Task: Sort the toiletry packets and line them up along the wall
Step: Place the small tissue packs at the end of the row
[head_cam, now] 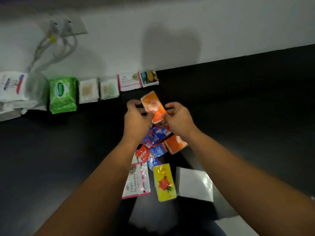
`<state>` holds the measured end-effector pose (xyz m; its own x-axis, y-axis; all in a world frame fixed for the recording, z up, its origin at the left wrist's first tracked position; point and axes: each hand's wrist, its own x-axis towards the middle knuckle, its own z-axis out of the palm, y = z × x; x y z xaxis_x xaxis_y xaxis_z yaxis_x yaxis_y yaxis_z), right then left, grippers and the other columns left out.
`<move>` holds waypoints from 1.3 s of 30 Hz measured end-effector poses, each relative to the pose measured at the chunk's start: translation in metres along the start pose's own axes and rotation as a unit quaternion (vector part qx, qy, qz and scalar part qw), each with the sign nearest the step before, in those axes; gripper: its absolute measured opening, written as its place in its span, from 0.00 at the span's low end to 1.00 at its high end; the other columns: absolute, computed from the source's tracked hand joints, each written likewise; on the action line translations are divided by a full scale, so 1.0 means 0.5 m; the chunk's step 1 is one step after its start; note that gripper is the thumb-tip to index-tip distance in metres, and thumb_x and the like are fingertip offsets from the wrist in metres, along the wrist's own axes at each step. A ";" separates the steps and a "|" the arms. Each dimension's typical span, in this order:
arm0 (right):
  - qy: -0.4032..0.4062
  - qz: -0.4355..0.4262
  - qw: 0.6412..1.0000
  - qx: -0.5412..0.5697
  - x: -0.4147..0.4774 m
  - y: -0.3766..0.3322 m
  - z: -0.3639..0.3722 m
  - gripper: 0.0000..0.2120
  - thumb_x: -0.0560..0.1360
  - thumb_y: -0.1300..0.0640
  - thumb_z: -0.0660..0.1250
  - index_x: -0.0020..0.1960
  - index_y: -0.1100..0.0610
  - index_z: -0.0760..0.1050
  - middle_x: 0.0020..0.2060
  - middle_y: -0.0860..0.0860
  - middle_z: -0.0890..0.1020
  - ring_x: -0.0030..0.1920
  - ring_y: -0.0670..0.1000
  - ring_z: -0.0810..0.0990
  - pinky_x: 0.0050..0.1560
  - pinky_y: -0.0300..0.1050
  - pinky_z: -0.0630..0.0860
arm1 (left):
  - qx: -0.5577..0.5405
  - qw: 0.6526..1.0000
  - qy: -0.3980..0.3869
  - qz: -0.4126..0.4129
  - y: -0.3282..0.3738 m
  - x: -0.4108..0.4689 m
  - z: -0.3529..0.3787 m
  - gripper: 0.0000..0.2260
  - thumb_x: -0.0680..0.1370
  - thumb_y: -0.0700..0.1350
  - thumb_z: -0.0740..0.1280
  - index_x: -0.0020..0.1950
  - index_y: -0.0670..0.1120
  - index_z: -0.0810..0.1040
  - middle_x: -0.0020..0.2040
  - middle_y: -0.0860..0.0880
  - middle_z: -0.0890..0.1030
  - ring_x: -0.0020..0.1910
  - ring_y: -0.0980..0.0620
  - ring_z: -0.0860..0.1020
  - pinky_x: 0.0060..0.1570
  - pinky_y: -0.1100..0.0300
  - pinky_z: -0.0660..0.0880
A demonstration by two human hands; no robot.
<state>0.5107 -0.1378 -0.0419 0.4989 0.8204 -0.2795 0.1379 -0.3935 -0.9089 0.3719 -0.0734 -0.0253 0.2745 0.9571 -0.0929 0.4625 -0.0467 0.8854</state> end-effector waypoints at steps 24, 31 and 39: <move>0.011 -0.224 0.923 -0.314 0.385 0.075 -0.096 0.22 0.81 0.52 0.60 0.75 0.52 0.66 0.71 0.52 0.73 0.77 0.55 0.59 0.76 0.57 0.49 | 0.511 0.846 -0.022 0.150 0.053 0.320 0.239 0.16 0.81 0.49 0.61 0.67 0.45 0.76 0.67 0.45 0.75 0.69 0.37 0.65 0.65 0.41 0.61; -0.047 -0.175 0.924 -0.338 0.369 0.049 -0.105 0.31 0.81 0.54 0.61 0.80 0.54 0.52 0.78 0.53 0.60 0.79 0.53 0.51 0.77 0.56 0.42 | 0.431 0.892 -0.014 0.139 0.060 0.295 0.229 0.19 0.81 0.50 0.60 0.72 0.48 0.71 0.71 0.48 0.73 0.71 0.40 0.65 0.68 0.43 0.59; -0.100 -0.045 0.966 -0.232 0.170 0.036 -0.136 0.23 0.80 0.52 0.63 0.75 0.48 0.65 0.75 0.50 0.67 0.74 0.52 0.65 0.68 0.43 0.65 | 0.342 0.934 -0.064 0.080 0.043 0.124 0.133 0.15 0.82 0.54 0.62 0.67 0.55 0.75 0.64 0.51 0.79 0.65 0.47 0.74 0.65 0.46 0.67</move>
<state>0.6138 -0.1033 -0.0609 0.2976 0.9054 -0.3029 0.5655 -0.4228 -0.7082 0.4548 -0.0341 -0.0422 0.4643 0.8823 -0.0773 0.8254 -0.3993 0.3991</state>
